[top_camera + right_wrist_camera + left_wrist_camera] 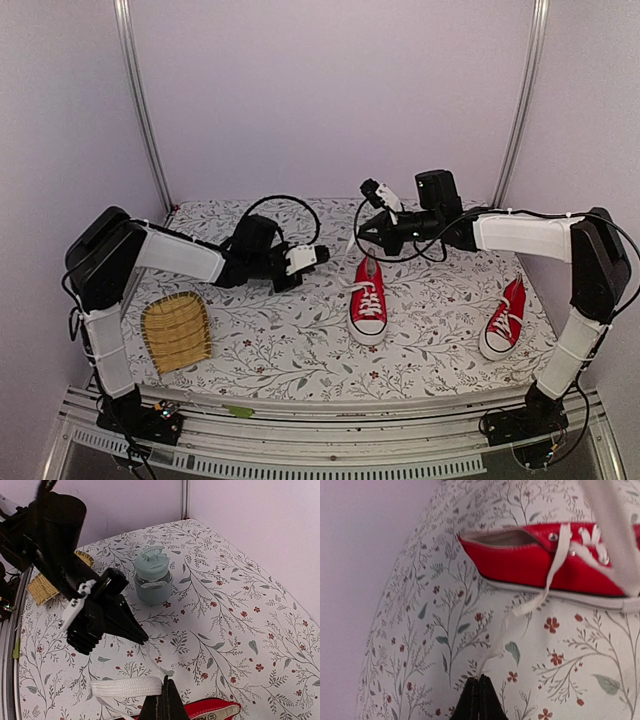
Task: Tie the shoes
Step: Pick up the shoelace from the center of the board, then cross the shoelace with the shoelace.
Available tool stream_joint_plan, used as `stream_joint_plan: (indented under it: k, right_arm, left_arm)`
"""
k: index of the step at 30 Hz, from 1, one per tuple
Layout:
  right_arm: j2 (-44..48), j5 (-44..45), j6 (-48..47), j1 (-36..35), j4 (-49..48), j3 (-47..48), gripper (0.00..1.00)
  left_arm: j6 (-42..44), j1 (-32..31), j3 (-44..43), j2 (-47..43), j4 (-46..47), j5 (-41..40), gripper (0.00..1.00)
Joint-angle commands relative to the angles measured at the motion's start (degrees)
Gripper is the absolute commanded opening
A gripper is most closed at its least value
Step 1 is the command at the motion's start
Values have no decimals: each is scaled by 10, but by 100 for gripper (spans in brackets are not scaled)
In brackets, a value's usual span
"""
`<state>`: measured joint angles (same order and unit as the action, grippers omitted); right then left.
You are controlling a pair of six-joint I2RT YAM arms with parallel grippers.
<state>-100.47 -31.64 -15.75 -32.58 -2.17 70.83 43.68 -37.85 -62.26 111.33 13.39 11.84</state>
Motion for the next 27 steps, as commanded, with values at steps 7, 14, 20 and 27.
stream_joint_plan:
  k: [7,14,20,27]
  right_arm:
    - [-4,17,109,14,50,22,1]
    - [1,-14,137,26,57,14,1]
    - [-55,-71,128,26,108,54,1]
    - [-167,-138,142,26,274,180,1]
  left_arm:
    - [-118,-62,61,-106,257,131,0]
    - [-175,-71,66,-132,293,176,0]
    - [-214,-72,107,-149,329,182,0]
    - [-227,-71,123,-146,372,168,0]
